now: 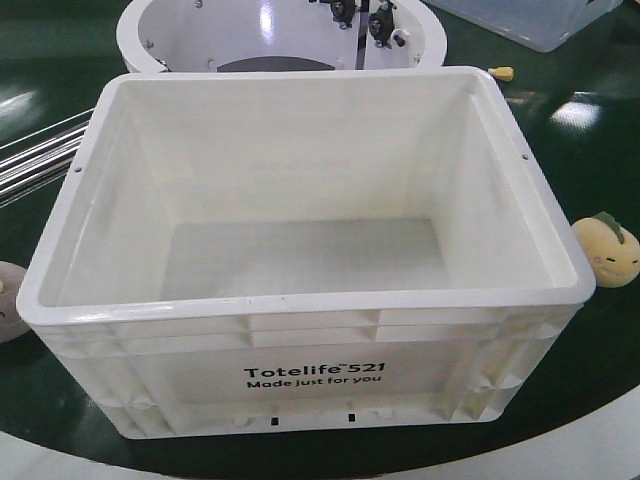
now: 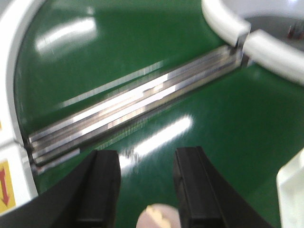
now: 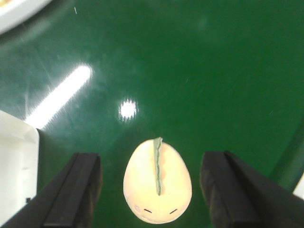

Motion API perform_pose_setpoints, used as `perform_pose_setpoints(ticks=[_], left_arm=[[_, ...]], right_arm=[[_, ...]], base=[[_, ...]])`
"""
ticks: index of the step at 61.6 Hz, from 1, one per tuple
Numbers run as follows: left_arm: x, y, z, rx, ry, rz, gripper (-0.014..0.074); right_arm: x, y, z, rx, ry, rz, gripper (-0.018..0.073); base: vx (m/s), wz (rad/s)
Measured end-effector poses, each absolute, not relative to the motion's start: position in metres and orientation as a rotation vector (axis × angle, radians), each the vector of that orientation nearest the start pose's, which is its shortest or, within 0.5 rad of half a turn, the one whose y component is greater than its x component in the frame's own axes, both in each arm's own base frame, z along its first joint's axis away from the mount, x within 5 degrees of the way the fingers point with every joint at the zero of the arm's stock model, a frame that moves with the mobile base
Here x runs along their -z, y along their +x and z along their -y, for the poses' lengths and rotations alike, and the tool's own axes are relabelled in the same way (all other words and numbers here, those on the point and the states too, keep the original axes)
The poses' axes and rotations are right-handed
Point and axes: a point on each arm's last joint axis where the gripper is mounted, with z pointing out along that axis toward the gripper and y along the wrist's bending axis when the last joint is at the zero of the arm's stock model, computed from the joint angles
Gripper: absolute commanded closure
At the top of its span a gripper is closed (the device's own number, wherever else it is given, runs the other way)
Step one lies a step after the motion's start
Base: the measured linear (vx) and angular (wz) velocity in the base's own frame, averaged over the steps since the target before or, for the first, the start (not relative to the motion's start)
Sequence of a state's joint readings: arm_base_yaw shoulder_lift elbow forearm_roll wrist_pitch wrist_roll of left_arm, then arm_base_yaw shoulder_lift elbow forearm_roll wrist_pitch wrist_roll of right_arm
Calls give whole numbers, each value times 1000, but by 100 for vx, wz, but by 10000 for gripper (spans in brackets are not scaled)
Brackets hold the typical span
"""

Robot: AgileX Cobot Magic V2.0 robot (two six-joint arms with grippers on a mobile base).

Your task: Place moving items into box and shelve

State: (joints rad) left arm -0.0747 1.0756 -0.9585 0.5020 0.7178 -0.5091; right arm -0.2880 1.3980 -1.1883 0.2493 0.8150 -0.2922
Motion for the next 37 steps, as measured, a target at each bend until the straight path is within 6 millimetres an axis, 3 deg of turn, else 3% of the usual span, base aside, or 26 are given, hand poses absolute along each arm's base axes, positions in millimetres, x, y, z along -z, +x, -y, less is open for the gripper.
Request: perform_pose_setpoints(ticks=[11, 21, 27, 37], left_arm=[[-305, 234, -8, -249, -167, -2327, 188], [-288, 240, -9, -244, -134, -2357, 220], [-279, 246, -15, -259, -111, -2393, 244], [-258, 255, -26, -213, -114, -2495, 252]], right_arm=[[-289, 297, 71, -83, 168, -2554, 65], [-244, 283, 69, -78, 213, -2595, 65], [-233, 279, 67, -78, 208, -2595, 65], [-234, 281, 66, -92, 185, -2564, 65]], base=[[0, 0], [0, 0], [0, 0], [0, 0]])
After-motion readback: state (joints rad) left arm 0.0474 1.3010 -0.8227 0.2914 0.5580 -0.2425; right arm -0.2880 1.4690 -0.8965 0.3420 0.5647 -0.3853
